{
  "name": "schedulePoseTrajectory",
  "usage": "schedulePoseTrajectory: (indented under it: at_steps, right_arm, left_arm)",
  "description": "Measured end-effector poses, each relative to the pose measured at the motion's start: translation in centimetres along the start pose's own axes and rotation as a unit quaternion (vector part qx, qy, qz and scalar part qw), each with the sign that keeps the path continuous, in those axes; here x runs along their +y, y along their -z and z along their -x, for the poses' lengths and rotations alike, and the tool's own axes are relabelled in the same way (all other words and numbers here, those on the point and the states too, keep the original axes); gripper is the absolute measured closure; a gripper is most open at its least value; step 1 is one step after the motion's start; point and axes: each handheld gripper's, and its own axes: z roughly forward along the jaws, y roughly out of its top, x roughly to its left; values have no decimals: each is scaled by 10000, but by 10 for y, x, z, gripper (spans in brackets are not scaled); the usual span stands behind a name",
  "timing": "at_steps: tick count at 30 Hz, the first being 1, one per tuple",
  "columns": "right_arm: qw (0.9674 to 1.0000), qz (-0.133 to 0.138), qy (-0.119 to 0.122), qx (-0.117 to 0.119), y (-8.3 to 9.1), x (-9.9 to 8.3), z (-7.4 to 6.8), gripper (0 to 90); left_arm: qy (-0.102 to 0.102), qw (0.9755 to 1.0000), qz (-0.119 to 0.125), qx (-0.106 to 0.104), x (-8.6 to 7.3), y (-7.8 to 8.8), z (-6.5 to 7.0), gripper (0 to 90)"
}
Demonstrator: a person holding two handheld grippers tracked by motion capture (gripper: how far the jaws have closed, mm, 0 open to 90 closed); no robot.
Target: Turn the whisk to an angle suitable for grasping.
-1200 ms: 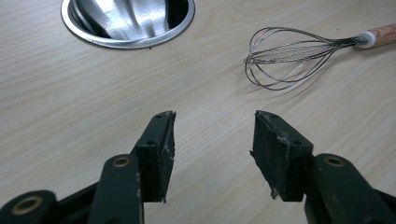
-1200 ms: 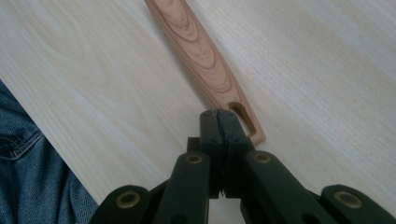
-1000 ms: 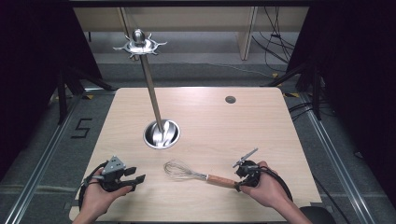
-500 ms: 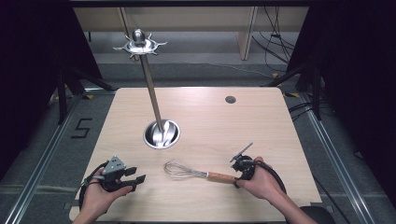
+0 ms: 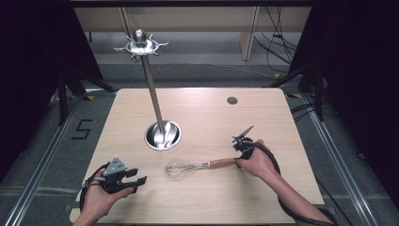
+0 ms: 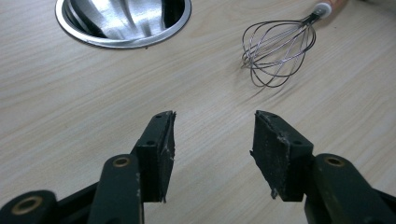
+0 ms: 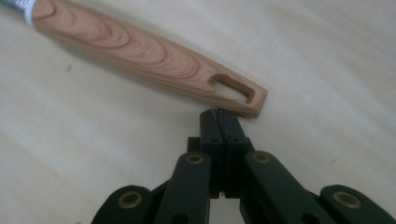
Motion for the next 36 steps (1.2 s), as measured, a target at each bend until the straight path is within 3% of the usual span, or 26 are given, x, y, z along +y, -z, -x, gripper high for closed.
schedulePoseTrajectory:
  at_steps: [1, 2, 3, 4, 7, 9, 12, 14, 17, 18, 19, 20, 21, 22, 23, 24, 25, 28, 29, 30, 31, 35, 36]
  right_arm:
    - [9999, 5, -112, -26, -1, 5, 1, 900]
    - [10000, 42, -66, -31, -2, 9, 4, 900]
    - [9995, 180, 270, -57, -5, 14, 11, 900]
    - [9999, 48, -144, -47, -4, 18, 8, 900]
    - [9993, 209, -299, -107, -10, 33, 15, 900]
    - [9993, 177, -299, -156, -12, 39, 18, 900]
    - [9987, 300, -386, -111, -13, 44, 16, 895]
    - [9982, 317, -497, -54, -14, 50, 16, 860]
    - [9966, 511, -638, 24, -15, 54, 19, 775]
    - [9952, 559, -801, 24, -14, 56, 19, 731]
    - [9912, 472, -1231, 108, -11, 56, 16, 681]
    - [9865, 573, -1505, 282, -9, 57, 15, 612]
    - [9807, 739, -1707, 600, -8, 59, 15, 514]
    - [9807, 739, -1707, 600, -8, 59, 15, 514]
    - [9761, 867, -1888, 637, -8, 61, 12, 459]
    - [9761, 867, -1888, 637, -8, 61, 12, 459]
    - [9737, 714, -2087, 566, -10, 63, 9, 430]
    - [9753, 606, -2068, 487, -14, 63, 10, 399]
    - [9709, 512, -2266, 578, -14, 66, 7, 384]
    - [9714, 453, -2271, 526, -15, 66, 6, 368]
    - [9666, 413, -2434, 688, -17, 68, 4, 348]
    - [9672, 384, -2440, 597, -18, 72, 4, 341]
    - [9727, 264, -2241, 545, -19, 71, 7, 336]
  left_arm:
    - [-29, 10000, 8, 8, 0, 0, 0, 478]
    - [-73, 10000, 28, -13, 0, 0, 0, 477]
    - [-45, 10000, 56, -34, 0, 0, 0, 477]
    - [-53, 10000, 47, -30, 0, 0, 0, 477]
    - [-51, 10000, 52, -34, 0, 0, 0, 478]
    - [18, 9999, 136, -27, 0, -2, 2, 478]
    - [17, 9999, 116, -27, 1, -1, 2, 477]
    - [-63, 10000, 17, -36, 1, 0, 1, 478]
    - [24, 9999, 120, -18, 1, -1, 3, 478]
    - [17, 10000, 86, -41, 1, 0, 2, 478]
    - [-55, 10000, 30, -24, 1, 0, 1, 477]
    - [-54, 10000, 47, -31, 1, 0, 1, 478]
    - [-65, 10000, 56, -20, 1, -1, 1, 478]
    - [-129, 9999, 37, 49, 1, -1, 0, 478]
    - [-111, 9999, -4, -22, 2, -1, 1, 477]
    - [-93, 9999, 51, -58, 1, -1, 2, 477]
    - [-97, 9999, 41, -51, 1, -1, 2, 477]
    - [-30, 10000, 17, -41, 1, -1, 2, 477]
    - [-86, 10000, 30, -35, 1, 0, 1, 477]
    - [-9, 9999, 92, -43, 1, -1, 2, 477]
    - [-80, 10000, 34, 23, 1, -1, 1, 477]
    - [-69, 10000, 61, -17, 0, -1, 2, 477]
    - [-64, 9999, 77, -19, 0, -2, 2, 477]
